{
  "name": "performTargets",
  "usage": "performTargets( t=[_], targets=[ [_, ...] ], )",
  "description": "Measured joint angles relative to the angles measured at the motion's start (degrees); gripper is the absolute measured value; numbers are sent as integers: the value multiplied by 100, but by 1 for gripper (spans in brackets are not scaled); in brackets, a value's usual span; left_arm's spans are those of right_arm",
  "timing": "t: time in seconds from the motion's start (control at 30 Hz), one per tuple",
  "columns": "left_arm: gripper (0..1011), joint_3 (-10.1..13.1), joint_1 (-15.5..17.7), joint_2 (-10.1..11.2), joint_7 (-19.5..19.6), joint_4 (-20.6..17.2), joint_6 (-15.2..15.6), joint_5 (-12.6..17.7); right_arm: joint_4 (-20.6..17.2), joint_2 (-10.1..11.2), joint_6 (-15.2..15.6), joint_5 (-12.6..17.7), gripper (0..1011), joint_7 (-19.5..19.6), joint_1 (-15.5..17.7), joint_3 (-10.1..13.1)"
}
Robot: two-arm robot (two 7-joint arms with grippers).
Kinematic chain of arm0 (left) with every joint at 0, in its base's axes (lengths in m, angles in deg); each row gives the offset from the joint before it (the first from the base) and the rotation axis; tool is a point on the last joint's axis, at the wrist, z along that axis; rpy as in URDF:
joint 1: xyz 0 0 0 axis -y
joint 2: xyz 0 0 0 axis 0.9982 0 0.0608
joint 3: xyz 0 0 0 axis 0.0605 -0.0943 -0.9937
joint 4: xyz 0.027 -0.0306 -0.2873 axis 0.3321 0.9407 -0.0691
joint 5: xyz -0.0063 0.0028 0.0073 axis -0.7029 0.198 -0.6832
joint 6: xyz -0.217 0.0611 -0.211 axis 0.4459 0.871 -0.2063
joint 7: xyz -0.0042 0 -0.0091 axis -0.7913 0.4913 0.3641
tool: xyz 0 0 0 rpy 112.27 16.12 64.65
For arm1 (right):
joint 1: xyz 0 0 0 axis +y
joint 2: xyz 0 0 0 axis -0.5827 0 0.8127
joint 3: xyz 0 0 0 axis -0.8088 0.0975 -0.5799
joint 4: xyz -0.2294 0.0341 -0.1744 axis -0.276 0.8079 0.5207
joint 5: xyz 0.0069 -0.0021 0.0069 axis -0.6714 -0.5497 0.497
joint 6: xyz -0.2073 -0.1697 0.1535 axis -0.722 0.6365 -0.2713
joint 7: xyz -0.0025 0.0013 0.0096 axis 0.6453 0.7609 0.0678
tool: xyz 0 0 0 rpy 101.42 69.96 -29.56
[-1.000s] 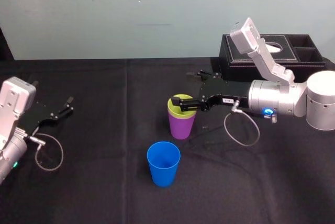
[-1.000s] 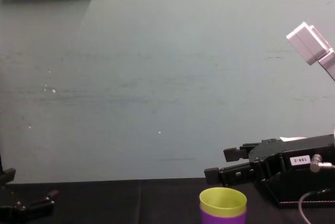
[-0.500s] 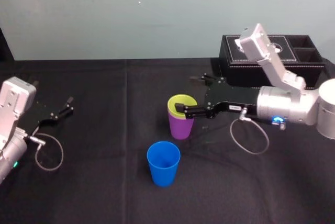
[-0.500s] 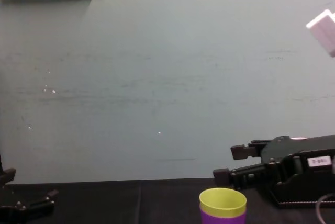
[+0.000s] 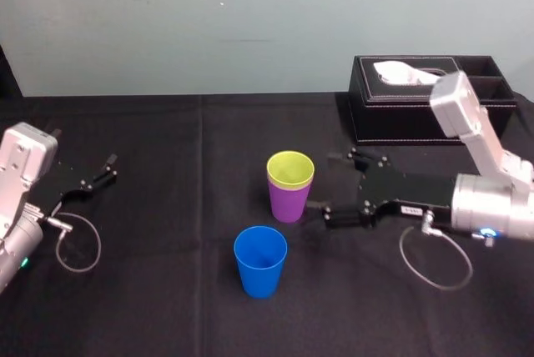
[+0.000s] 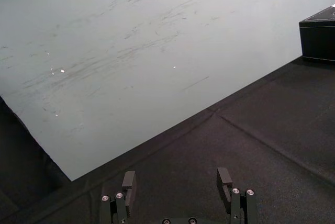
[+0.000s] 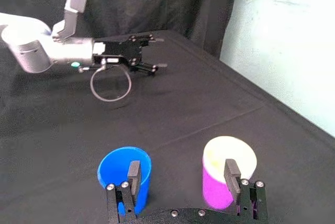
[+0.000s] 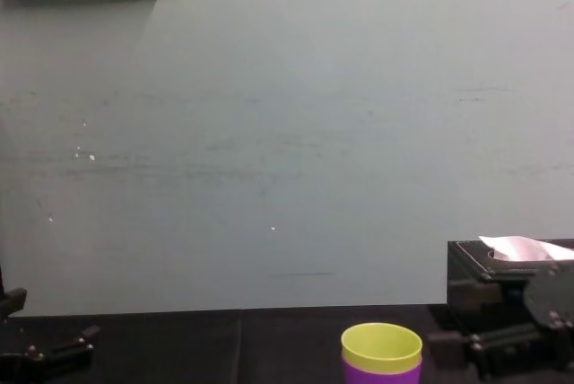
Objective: Stack the three plastic cups sequentially using one hand.
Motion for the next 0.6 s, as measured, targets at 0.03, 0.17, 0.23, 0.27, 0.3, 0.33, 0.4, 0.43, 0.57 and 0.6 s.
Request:
performTargets(
  t=[0.03, 0.17, 0.23, 0.27, 0.3, 0.33, 0.4, 0.43, 0.57, 0.6],
  targets=[
    [1011, 0, 0, 0, 0, 0, 0, 0, -66, 73, -44, 24, 1003, -4, 96, 25],
    [1011, 0, 0, 0, 0, 0, 0, 0, -182, 219, -145, 35, 1003, -5, 311, 68],
    [1011, 0, 0, 0, 0, 0, 0, 0, -220, 280, -200, 31, 1003, -5, 427, 80],
    [1011, 0, 0, 0, 0, 0, 0, 0, -228, 294, -217, 28, 1003, -5, 460, 82],
    [1011, 0, 0, 0, 0, 0, 0, 0, -233, 308, -232, 26, 1003, -7, 496, 83],
    [1011, 0, 0, 0, 0, 0, 0, 0, -234, 329, -259, 18, 1003, -18, 555, 83],
    [1012, 0, 0, 0, 0, 0, 0, 0, -234, 345, -287, -3, 1003, -51, 617, 72],
    [1011, 0, 0, 0, 0, 0, 0, 0, -232, 347, -295, -14, 1003, -60, 636, 61],
    [1011, 0, 0, 0, 0, 0, 0, 0, -202, 351, -341, -95, 1003, -120, 705, 2],
    [1011, 0, 0, 0, 0, 0, 0, 0, -195, 351, -352, -136, 1003, -138, 720, -26]
  ],
)
